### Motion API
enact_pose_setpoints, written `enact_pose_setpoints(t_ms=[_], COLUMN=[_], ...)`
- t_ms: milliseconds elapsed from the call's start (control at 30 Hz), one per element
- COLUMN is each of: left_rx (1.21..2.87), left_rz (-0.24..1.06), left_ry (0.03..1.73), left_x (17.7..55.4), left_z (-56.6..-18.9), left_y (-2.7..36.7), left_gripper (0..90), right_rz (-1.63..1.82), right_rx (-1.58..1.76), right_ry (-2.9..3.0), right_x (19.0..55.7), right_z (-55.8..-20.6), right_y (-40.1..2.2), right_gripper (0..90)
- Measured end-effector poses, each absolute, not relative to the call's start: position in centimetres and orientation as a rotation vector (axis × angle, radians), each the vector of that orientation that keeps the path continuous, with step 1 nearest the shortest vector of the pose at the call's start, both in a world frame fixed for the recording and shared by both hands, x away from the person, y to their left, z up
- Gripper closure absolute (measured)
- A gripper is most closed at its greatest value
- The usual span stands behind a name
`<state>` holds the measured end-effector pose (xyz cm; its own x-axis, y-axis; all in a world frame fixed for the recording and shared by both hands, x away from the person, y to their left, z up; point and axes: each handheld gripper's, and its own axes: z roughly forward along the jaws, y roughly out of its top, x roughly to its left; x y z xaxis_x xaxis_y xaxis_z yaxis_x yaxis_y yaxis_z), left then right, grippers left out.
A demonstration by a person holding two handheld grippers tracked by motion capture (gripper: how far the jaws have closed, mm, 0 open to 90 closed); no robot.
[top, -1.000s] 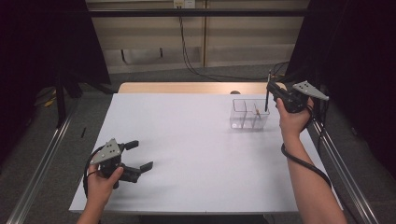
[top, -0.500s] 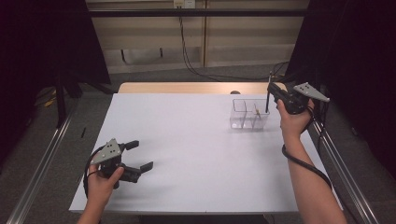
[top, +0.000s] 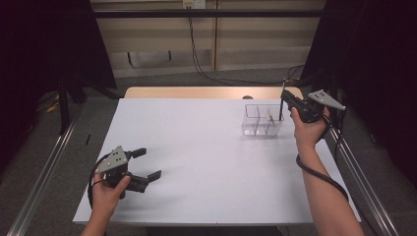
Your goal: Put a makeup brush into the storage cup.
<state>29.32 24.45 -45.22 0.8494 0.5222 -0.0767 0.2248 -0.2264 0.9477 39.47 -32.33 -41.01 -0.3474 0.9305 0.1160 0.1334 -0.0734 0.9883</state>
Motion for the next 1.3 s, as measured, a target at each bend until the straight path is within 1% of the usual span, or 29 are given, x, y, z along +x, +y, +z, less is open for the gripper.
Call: enact_pose_setpoints(t_ms=[1300], left_rx=[1.813], left_rz=[0.311], left_ry=[0.564], left_x=[29.28], left_z=[-45.13], left_y=[24.44], left_gripper=[0.7], right_rz=[1.487], right_rx=[1.185], right_ry=[1.534], right_x=[38.75], right_z=[-41.98], right_y=[-32.43], right_gripper=[84.2])
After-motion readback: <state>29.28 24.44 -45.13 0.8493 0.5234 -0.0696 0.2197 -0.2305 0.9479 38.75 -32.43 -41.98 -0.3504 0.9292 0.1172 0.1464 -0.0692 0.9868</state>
